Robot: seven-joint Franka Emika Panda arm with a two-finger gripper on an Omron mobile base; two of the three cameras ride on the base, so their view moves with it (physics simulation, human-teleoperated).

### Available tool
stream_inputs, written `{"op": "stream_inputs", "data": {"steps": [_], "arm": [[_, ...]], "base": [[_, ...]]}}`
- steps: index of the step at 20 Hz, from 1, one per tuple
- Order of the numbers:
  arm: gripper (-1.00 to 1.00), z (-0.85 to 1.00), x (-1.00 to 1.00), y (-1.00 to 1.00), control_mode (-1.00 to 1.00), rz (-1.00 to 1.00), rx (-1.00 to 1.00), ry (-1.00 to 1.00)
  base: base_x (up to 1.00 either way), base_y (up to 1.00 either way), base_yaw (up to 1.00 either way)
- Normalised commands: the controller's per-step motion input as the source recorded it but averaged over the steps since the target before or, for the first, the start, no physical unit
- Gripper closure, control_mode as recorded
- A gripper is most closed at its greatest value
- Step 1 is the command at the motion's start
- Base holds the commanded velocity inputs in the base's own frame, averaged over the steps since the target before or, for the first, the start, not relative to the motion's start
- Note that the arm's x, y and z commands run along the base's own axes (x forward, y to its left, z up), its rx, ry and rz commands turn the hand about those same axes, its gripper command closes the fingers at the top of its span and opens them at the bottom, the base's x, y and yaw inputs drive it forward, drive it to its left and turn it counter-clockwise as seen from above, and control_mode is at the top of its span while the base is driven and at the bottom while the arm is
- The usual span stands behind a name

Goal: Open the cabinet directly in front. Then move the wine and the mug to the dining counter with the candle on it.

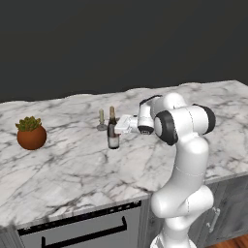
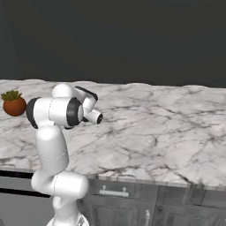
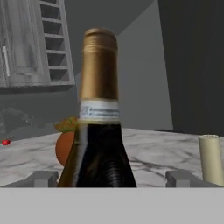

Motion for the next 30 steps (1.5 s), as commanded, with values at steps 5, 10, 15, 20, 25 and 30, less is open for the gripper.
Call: {"op": "stream_inputs", "data": {"steps": [5,10,15,20,25,30], "arm": [[-1.0,0.4,-0.07,0.0,-1.0,0.0,0.0,-0.02],[-1.0,0.85,-0.1,0.0,-1.0,0.0,0.0,-0.02],[-1.0,0.99,-0.23,0.0,-1.0,0.0,0.0,-0.01],[-1.0,0.98,-0.69,-0.17,-1.0,-0.02,0.0,0.0],[-1.0,0.83,-1.0,-0.96,-1.0,-0.05,0.0,0.0],[-1.0,0.79,-1.0,-1.0,-1.0,-0.03,0.01,-0.01]], "base": [[0.0,0.0,0.0],[0.0,0.0,0.0],[0.0,0.0,0.0],[0.0,0.0,0.0],[0.0,0.0,0.0],[0.0,0.0,0.0]]}}
